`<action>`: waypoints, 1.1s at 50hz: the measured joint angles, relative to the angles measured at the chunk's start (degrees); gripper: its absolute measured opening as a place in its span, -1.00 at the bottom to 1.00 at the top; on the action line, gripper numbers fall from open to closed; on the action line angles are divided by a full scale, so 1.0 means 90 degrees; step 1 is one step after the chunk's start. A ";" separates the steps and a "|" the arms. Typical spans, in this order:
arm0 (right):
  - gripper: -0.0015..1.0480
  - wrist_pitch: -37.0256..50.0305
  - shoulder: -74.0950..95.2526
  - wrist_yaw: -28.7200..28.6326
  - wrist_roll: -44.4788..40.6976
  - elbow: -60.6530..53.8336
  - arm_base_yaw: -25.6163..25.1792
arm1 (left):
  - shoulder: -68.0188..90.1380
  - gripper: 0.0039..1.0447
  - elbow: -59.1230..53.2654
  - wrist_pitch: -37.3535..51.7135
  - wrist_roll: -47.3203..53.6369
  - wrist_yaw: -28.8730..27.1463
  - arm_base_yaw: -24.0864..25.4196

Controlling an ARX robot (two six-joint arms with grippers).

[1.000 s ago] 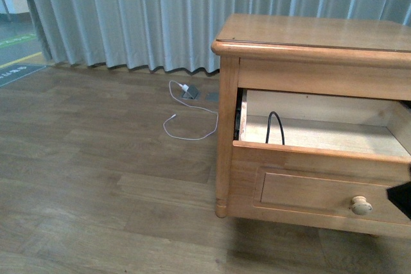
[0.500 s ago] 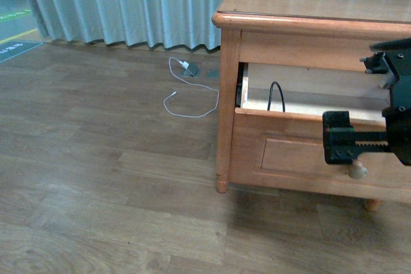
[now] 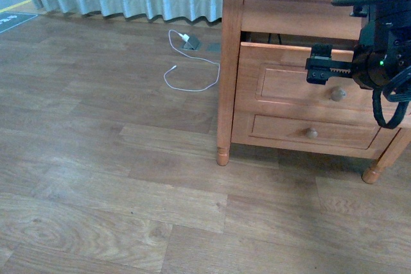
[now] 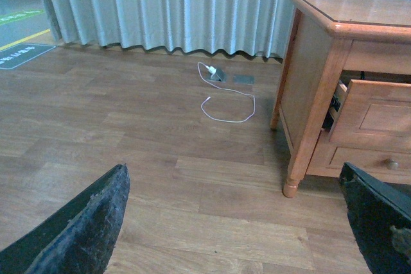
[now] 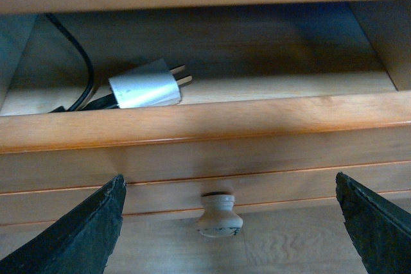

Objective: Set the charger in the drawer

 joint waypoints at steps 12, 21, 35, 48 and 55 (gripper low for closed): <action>0.85 0.0233 0.0656 0.0233 0.0126 0.0908 -0.0296 | 0.0000 0.89 0.0000 0.0000 0.0000 0.0000 0.0000; 0.85 0.0481 0.0908 0.0466 0.0233 0.1226 -0.0367 | 0.0000 0.89 0.0000 -0.0002 0.0000 0.0000 0.0000; 0.85 0.0406 0.0959 0.0457 0.0403 0.1292 -0.0340 | -0.0002 0.89 0.0000 -0.0002 0.0000 0.0000 0.0000; 0.85 -0.0058 -0.0248 -0.0882 0.0461 0.0005 -0.0243 | -0.0002 0.89 0.0000 0.0000 0.0000 0.0000 0.0000; 0.85 -0.0542 -0.1552 -0.1634 0.0112 -0.1214 -0.0126 | -0.0002 0.89 0.0000 0.0000 0.0000 0.0000 0.0000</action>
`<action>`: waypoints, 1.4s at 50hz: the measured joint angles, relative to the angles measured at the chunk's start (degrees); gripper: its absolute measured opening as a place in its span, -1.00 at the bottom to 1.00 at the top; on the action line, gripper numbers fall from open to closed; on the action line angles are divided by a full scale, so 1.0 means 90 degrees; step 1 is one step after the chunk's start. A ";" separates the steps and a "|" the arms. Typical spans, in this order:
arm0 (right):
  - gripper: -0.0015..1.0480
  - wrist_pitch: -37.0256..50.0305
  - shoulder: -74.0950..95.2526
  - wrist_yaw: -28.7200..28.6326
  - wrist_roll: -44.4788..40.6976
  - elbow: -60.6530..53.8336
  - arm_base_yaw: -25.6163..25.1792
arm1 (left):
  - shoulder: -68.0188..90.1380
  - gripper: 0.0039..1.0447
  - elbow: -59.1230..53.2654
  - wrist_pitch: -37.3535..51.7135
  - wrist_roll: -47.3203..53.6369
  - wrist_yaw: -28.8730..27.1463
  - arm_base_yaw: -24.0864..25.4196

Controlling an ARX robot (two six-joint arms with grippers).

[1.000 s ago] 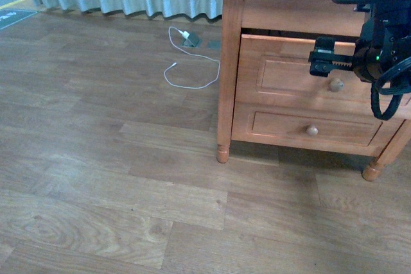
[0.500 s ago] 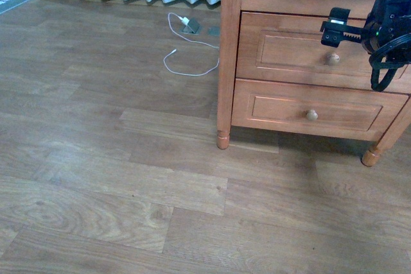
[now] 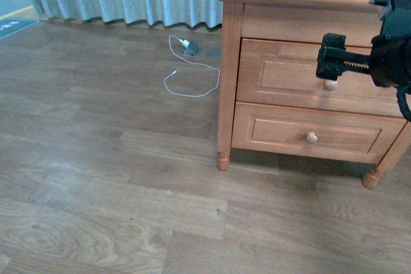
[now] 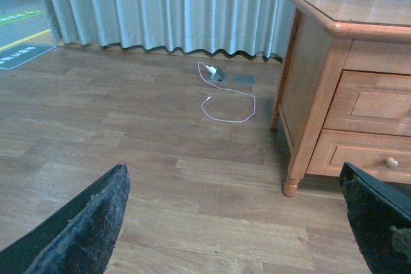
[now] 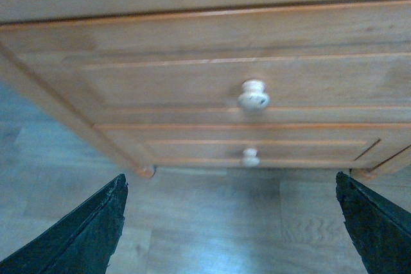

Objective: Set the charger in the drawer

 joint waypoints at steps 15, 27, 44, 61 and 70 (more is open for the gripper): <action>0.85 -0.1229 -0.3781 -0.0719 -0.0508 -0.2584 -0.0168 | 0.0000 0.89 0.0000 0.0000 0.0000 0.0000 0.0000; 0.85 -0.2793 -0.7094 -0.1037 -0.0517 -0.3939 -0.0546 | 0.0000 0.89 0.0000 -0.0002 0.0000 0.0000 0.0000; 0.55 -0.1411 -0.9112 -0.0488 -0.0857 -0.5207 -0.0699 | -0.0002 0.89 0.0000 -0.0002 0.0002 -0.0005 0.0000; -0.67 -0.0699 -0.9993 -0.0442 -0.1154 -0.6057 -0.0648 | -0.0005 0.89 0.0000 -0.0002 0.0005 0.0000 0.0000; -0.96 -0.0867 -1.0360 -0.0442 -0.1178 -0.6195 -0.0648 | -0.0002 0.89 0.0000 -0.0002 0.0005 0.0000 0.0000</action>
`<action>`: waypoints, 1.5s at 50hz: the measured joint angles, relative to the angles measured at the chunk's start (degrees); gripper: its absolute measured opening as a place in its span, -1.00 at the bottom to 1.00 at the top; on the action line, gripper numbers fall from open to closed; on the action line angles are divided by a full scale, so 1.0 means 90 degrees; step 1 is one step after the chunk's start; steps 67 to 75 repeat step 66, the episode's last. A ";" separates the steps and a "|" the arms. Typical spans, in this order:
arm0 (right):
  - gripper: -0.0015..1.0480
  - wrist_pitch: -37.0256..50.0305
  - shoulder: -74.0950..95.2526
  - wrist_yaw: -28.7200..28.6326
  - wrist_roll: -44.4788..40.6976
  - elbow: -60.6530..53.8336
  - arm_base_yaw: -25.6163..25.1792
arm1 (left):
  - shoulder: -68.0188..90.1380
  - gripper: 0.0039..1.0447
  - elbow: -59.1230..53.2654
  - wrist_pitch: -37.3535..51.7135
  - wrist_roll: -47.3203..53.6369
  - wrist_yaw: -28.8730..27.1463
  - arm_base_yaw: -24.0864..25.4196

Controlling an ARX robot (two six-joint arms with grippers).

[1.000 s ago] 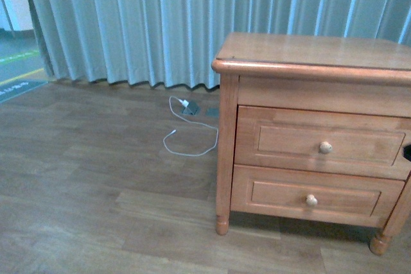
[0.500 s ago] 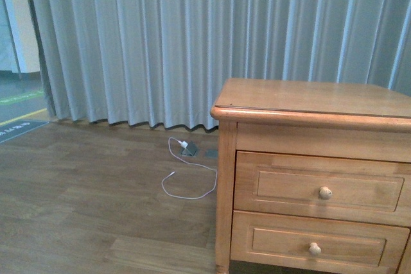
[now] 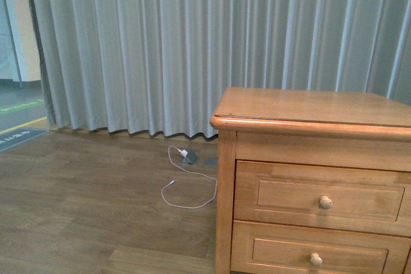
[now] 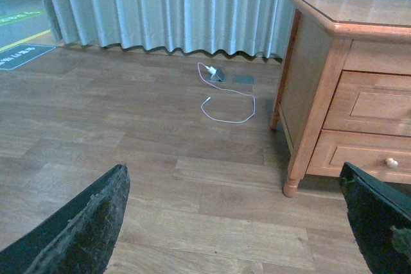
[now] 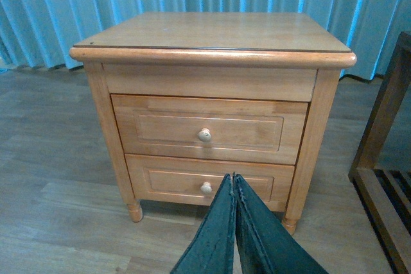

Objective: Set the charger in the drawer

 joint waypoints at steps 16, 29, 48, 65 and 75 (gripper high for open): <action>-0.96 -0.0250 -0.0631 0.0000 0.0000 -0.0338 0.0000 | -0.0002 0.89 0.0000 0.0000 0.0000 0.0000 0.0000; -0.96 -0.1154 -0.1433 -0.0002 0.0000 -0.0393 0.0005 | -0.0002 0.89 0.0000 0.0000 0.0000 0.0000 0.0000; -0.96 -0.1603 -0.2006 -0.0002 -0.0002 -0.0393 0.0005 | -0.0002 0.89 0.0000 0.0000 0.0000 -0.0002 0.0000; 0.14 -0.1608 -0.2006 -0.0002 -0.0012 -0.0393 0.0005 | -0.0002 0.89 0.0000 0.0000 0.0000 -0.0002 0.0000; 0.21 -0.1608 -0.2006 -0.0002 -0.0012 -0.0393 0.0005 | -0.0002 0.89 0.0000 0.0000 0.0000 -0.0002 0.0000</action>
